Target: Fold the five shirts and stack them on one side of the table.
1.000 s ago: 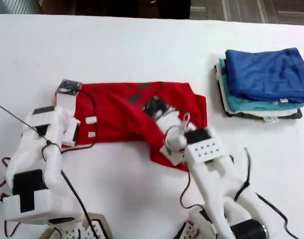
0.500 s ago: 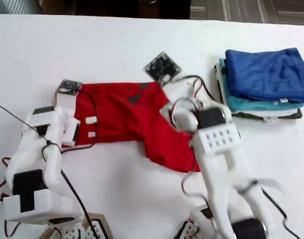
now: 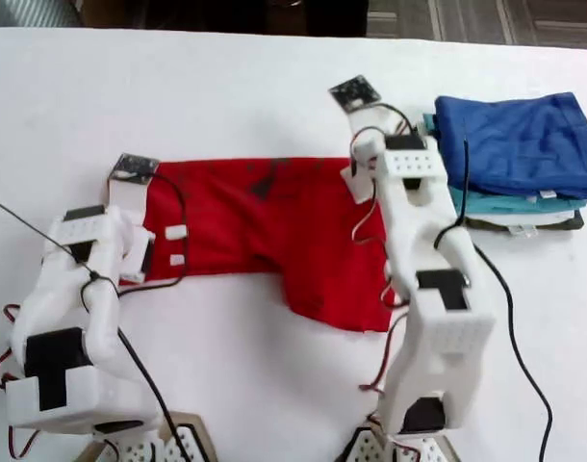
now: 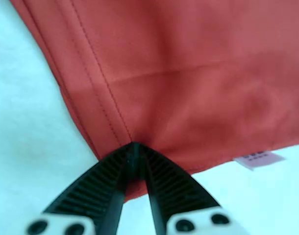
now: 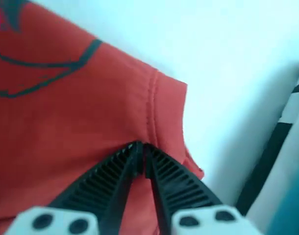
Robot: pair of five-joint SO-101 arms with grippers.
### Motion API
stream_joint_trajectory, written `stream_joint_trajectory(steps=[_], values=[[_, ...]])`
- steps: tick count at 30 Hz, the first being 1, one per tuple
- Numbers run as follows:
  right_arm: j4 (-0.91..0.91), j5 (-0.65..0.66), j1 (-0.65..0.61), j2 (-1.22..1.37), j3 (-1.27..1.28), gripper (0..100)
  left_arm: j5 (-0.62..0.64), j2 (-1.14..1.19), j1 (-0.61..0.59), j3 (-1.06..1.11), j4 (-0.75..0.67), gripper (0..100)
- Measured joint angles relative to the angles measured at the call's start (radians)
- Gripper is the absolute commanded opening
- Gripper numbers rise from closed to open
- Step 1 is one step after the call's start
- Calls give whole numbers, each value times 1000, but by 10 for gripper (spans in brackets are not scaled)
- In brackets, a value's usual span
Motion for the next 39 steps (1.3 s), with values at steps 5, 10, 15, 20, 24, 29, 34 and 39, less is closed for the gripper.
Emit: stream_joint_trajectory(steps=[5, 10, 15, 20, 24, 29, 34, 39], values=[[64, 0, 43, 160, -213, 20, 0, 0, 0, 0, 0, 27], [98, 0, 63, 287, -396, 20, 0, 0, 0, 0, 0, 27], [242, 0, 68, 307, -585, 20, 0, 0, 0, 0, -2, 27], [457, 0, 40, 307, -767, 21, 0, 0, 0, 0, -2, 27], [603, 0, -26, 307, -879, 22, 0, 0, 0, 0, -2, 27], [713, 0, -127, 307, -927, 22, 0, 0, 0, 0, -2, 27], [733, 0, -138, 295, -927, 22, 0, 0, 0, 0, -2, 27], [733, 0, -163, 137, -815, 22, 0, 0, 0, 0, -2, 27]])
